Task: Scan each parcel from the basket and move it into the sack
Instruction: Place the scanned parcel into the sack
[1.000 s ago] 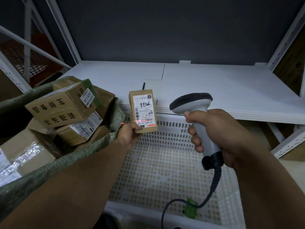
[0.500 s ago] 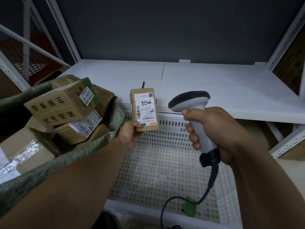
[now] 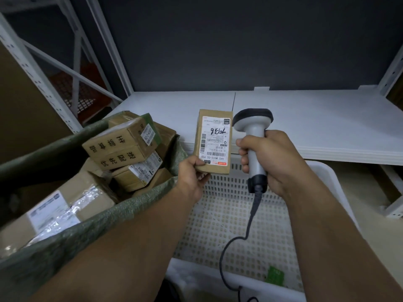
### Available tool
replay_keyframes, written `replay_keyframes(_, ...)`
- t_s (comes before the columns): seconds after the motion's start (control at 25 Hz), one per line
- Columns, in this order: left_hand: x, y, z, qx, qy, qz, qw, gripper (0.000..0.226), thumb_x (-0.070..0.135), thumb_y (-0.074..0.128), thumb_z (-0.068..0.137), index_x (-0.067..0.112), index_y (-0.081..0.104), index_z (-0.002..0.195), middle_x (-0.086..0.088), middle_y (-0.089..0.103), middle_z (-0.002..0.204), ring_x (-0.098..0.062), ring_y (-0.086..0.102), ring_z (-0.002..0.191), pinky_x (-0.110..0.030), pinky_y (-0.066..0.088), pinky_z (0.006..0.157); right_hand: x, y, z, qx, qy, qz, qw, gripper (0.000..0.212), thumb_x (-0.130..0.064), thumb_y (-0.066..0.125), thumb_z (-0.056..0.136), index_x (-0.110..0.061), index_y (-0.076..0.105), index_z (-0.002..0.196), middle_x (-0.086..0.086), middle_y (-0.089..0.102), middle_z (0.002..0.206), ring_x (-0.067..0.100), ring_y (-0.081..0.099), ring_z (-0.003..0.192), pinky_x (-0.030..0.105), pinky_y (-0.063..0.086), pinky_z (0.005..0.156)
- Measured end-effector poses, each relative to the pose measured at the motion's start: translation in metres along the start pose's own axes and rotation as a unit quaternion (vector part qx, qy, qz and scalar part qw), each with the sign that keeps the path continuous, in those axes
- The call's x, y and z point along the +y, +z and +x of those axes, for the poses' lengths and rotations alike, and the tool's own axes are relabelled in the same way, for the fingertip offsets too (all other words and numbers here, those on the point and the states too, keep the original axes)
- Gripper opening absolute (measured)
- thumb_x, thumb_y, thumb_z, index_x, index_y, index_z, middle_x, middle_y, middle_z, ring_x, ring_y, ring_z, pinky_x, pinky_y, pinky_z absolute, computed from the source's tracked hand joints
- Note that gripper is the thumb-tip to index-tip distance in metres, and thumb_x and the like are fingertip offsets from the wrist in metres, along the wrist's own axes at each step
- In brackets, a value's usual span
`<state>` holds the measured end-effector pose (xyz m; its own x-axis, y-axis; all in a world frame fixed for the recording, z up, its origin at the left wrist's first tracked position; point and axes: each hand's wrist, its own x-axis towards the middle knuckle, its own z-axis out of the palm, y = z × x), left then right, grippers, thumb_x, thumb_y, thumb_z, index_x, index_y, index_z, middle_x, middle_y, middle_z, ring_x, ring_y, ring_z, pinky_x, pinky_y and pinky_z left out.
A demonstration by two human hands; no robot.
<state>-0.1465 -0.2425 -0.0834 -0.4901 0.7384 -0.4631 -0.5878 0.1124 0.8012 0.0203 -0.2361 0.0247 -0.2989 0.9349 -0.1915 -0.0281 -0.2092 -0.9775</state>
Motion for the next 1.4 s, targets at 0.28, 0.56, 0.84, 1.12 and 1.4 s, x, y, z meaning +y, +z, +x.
replay_keyframes(0.28, 0.054, -0.018, -0.047, 0.035, 0.13, -0.145, 0.98, 0.083, 0.014, 0.059, 0.051, 0.002, 0.058, 0.133, -0.018, 0.07, 0.126, -0.029, 0.068, 0.098, -0.031, 0.057, 0.066, -0.012, 0.048, -0.006, -0.021, -0.067, 0.028, 0.997, 0.011, -0.008, 0.067, 0.091, -0.01, 0.061, 0.1, 0.005, 0.062, 0.072, 0.014, 0.06, 0.056, 0.029, 0.055, 0.055)
replay_keyframes(0.56, 0.088, -0.05, -0.064, 0.132, 0.226, -0.294, 0.919, 0.031, 0.011, 0.049, 0.091, 0.013, 0.065, 0.117, -0.01, 0.072, 0.116, -0.025, 0.067, 0.102, -0.04, 0.059, 0.093, -0.012, 0.082, -0.01, -0.059, -0.069, 0.011, 0.996, 0.018, -0.014, 0.069, 0.091, -0.01, 0.062, 0.107, 0.004, 0.062, 0.064, 0.016, 0.061, 0.058, 0.037, 0.057, 0.065)
replay_keyframes(0.84, 0.104, -0.08, -0.058, 0.209, 0.172, -0.392, 0.879, 0.016, 0.021, 0.046, 0.099, 0.018, 0.061, 0.105, -0.006, 0.062, 0.108, -0.021, 0.059, 0.096, -0.046, 0.054, 0.103, -0.007, 0.086, -0.011, -0.066, -0.053, -0.007, 0.996, 0.02, -0.01, 0.067, 0.092, -0.003, 0.06, 0.109, 0.01, 0.059, 0.068, 0.016, 0.058, 0.052, 0.03, 0.052, 0.052)
replay_keyframes(1.12, 0.106, -0.09, -0.059, 0.267, 0.122, -0.331, 0.897, 0.032, 0.011, 0.036, 0.105, 0.01, 0.047, 0.135, -0.012, 0.059, 0.107, -0.021, 0.066, 0.08, -0.036, 0.061, 0.091, -0.006, 0.082, -0.01, -0.07, -0.047, -0.011, 0.996, 0.021, -0.011, 0.068, 0.092, -0.003, 0.06, 0.11, 0.009, 0.059, 0.063, 0.018, 0.057, 0.052, 0.031, 0.051, 0.052)
replay_keyframes(1.4, 0.109, -0.103, -0.067, 0.247, 0.116, -0.308, 0.911, 0.047, 0.008, 0.028, 0.106, 0.003, 0.042, 0.15, -0.004, 0.058, 0.095, -0.018, 0.061, 0.117, -0.03, 0.047, 0.107, -0.004, 0.074, -0.007, -0.057, -0.047, -0.016, 0.997, 0.019, -0.012, 0.069, 0.091, -0.004, 0.061, 0.107, 0.008, 0.061, 0.061, 0.019, 0.058, 0.053, 0.037, 0.051, 0.061)
